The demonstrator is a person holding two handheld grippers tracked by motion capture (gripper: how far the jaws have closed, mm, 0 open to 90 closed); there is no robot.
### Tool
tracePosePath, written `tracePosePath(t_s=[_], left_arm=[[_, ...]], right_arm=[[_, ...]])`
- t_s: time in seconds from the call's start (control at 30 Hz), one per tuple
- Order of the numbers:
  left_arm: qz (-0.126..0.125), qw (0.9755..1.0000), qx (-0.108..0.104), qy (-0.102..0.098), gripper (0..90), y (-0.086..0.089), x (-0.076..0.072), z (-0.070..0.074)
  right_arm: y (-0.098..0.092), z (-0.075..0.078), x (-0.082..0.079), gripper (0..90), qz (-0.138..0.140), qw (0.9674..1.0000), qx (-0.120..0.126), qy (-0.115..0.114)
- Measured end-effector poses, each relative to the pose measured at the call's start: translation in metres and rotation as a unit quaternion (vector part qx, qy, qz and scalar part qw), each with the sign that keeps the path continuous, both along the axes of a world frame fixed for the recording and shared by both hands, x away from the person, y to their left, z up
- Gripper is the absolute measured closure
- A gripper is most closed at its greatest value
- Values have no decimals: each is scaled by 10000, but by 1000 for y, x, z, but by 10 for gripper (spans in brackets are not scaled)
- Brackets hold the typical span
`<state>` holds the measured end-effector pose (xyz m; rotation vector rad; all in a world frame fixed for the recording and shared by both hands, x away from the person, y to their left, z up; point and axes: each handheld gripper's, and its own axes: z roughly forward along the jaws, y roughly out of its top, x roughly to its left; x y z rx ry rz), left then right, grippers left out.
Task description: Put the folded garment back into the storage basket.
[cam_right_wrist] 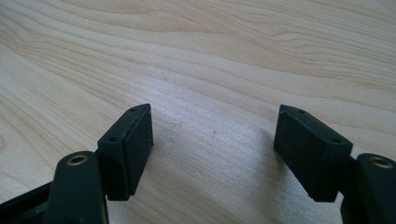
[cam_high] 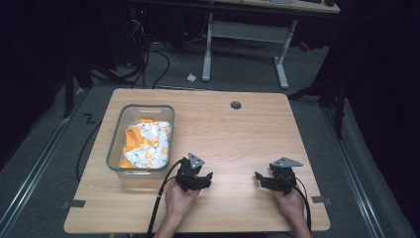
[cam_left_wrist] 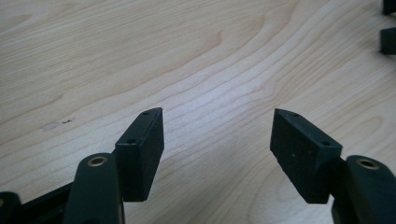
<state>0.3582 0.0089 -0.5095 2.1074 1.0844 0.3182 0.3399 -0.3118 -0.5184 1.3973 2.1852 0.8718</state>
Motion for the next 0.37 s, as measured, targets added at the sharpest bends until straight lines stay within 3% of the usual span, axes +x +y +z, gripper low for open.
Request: tracePosePath(t_s=[0.07, 0.13, 0.37], left_arm=[[42, 9999, 140, 11, 353, -1, 1, -8], [37, 9993, 208, -306, 337, -2, -2, -14], [116, 9994, 181, -277, 317, -2, -1, -14]], right_arm=[[0, 0, 0, 286, 1, 10000, -1, -2], [0, 0, 0, 286, 0, 10000, 0, -1], [0, 0, 0, 286, 5, 10000, -3, 7]])
